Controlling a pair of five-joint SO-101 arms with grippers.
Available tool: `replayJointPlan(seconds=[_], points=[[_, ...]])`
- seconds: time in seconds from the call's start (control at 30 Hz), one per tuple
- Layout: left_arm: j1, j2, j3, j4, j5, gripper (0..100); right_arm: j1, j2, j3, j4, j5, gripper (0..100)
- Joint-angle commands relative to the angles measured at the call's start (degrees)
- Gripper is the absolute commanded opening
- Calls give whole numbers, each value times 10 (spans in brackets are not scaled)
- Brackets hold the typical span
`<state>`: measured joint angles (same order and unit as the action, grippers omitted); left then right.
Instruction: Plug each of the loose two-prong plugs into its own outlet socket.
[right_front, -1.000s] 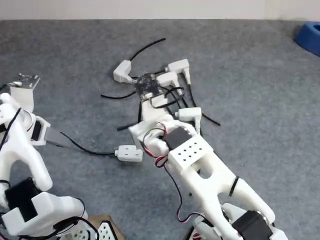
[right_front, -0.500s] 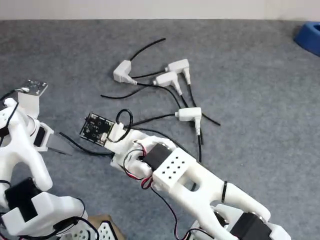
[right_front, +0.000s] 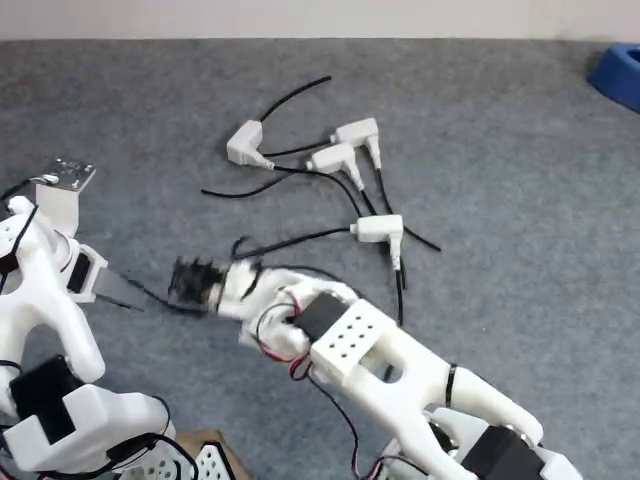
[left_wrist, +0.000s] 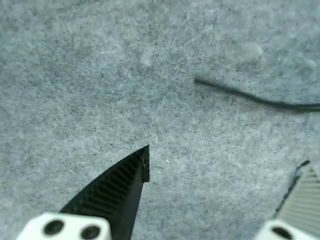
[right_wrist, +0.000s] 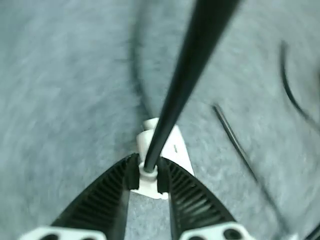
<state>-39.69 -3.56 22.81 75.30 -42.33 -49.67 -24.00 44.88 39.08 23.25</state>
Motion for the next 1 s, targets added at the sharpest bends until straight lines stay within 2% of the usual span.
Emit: replayJointPlan(seconds=[0.0, 0.03, 0.13, 0.27, 0.33, 0.5, 0.57, 0.63, 0.7, 0.8, 0.97], points=[[33, -3, -1, -4, -4, 421, 118, -50, -60, 11, -331, 6], [44, -5, -1, -2, -4, 421, 150, -59, -68, 35, -374, 6], [81, -7, -1, -2, 0, 421, 184, -93, -76, 94, -410, 6], [139, -7, -1, -1, 31, 421, 171, -149, -61, 141, -418, 6], [178, -7, -1, -1, 24, 421, 164, -179, -46, 153, -422, 6], [298, -7, -1, 39, -76, 417, 154, -228, 12, 164, -409, 6], [334, -7, -1, 44, -145, 384, 153, -232, 38, 153, -388, 6], [359, -7, 2, 43, -211, 337, 145, -235, 65, 129, -331, 6], [384, -7, 5, 43, -250, 294, 140, -237, 87, 104, -311, 6], [410, -4, 5, 40, -273, 271, 141, -237, 99, 86, -302, 6], [446, -2, 38, -34, -275, 324, 141, -237, 99, 84, -280, 6]])
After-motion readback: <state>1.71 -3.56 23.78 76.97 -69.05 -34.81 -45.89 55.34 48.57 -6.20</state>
